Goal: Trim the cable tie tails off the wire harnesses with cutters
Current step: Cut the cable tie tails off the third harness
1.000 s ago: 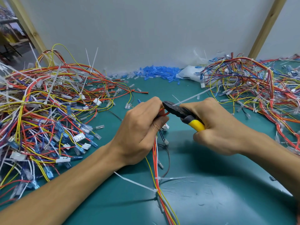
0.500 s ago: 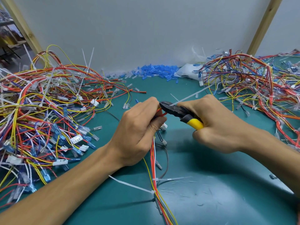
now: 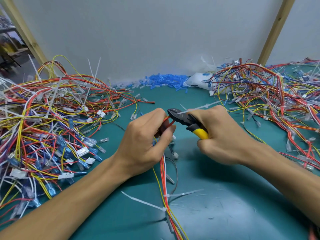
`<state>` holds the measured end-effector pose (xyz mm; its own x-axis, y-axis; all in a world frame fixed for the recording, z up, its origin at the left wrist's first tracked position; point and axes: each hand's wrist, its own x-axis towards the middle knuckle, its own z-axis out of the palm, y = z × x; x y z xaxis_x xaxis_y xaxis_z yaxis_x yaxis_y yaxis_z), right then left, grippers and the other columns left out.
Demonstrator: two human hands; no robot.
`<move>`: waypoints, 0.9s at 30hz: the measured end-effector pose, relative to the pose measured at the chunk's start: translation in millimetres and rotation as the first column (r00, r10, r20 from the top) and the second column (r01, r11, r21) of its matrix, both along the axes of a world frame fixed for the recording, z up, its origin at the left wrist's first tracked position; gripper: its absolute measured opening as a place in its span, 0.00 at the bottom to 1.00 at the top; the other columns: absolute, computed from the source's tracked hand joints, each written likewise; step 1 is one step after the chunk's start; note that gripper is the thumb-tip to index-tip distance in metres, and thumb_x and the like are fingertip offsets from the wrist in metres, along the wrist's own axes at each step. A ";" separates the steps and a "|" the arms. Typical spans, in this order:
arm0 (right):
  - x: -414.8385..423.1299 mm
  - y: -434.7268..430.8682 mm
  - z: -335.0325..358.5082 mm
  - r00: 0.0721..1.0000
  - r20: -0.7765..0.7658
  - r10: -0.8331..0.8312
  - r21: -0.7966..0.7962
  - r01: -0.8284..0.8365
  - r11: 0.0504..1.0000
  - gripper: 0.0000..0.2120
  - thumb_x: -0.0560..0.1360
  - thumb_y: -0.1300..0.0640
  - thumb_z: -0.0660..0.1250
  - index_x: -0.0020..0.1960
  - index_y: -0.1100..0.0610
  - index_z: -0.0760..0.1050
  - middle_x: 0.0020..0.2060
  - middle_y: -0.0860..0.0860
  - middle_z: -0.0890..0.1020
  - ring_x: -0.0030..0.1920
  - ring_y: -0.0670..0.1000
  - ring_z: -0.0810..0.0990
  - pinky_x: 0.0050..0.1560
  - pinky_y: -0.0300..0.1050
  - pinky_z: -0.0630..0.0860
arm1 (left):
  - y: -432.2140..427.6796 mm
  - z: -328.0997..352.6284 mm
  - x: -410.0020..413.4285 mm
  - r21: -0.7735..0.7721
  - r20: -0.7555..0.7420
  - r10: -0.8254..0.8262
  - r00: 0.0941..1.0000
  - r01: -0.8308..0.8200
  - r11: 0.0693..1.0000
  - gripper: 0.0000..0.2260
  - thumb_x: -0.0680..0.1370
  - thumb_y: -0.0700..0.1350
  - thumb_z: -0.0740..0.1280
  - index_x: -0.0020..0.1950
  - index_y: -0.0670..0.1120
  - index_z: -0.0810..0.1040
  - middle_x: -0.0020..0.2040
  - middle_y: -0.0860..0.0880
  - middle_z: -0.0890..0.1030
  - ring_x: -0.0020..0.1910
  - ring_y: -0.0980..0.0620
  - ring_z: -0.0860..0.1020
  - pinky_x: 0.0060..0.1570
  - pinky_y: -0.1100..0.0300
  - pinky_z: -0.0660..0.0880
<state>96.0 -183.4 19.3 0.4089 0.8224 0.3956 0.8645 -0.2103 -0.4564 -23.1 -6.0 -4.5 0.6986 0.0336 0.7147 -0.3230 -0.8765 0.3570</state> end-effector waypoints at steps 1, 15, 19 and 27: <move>-0.7 2.1 -2.0 1.000 0.018 -0.002 0.029 0.002 1.000 0.04 0.65 0.62 0.58 0.37 0.54 0.66 0.29 0.53 0.65 0.33 0.59 0.62 0.32 0.55 0.61 | 0.7 -0.2 0.8 -0.014 -0.002 0.004 1.000 -0.004 1.000 0.13 0.82 0.42 0.67 0.41 0.38 0.71 0.37 0.53 0.67 0.35 0.51 0.65 0.38 0.60 0.64; -6.4 8.2 -11.5 0.989 -0.071 -0.130 0.108 0.137 0.985 0.12 0.76 0.45 0.66 0.38 0.48 0.66 0.28 0.50 0.70 0.34 0.58 0.67 0.34 0.55 0.70 | 3.0 -3.5 2.4 -0.092 -0.015 -0.007 1.000 0.006 0.996 0.16 0.84 0.44 0.66 0.39 0.42 0.67 0.35 0.58 0.64 0.35 0.57 0.66 0.38 0.67 0.62; 2.9 8.8 -4.8 0.918 -0.324 -0.230 0.234 0.313 0.920 0.18 0.75 0.41 0.66 0.40 0.56 0.70 0.29 0.47 0.70 0.33 0.53 0.68 0.36 0.57 0.70 | 2.8 -3.7 2.4 -0.085 -0.001 0.002 1.000 -0.003 0.996 0.15 0.83 0.42 0.66 0.39 0.42 0.67 0.35 0.59 0.63 0.34 0.60 0.65 0.38 0.69 0.61; 16.7 -3.6 9.2 0.901 -0.340 -0.271 0.266 0.369 0.891 0.11 0.72 0.50 0.68 0.40 0.57 0.71 0.32 0.49 0.73 0.34 0.50 0.68 0.38 0.49 0.67 | 2.0 -5.6 2.6 -0.137 0.012 0.021 1.000 -0.019 0.990 0.15 0.83 0.43 0.66 0.38 0.38 0.69 0.33 0.55 0.64 0.33 0.54 0.65 0.36 0.65 0.62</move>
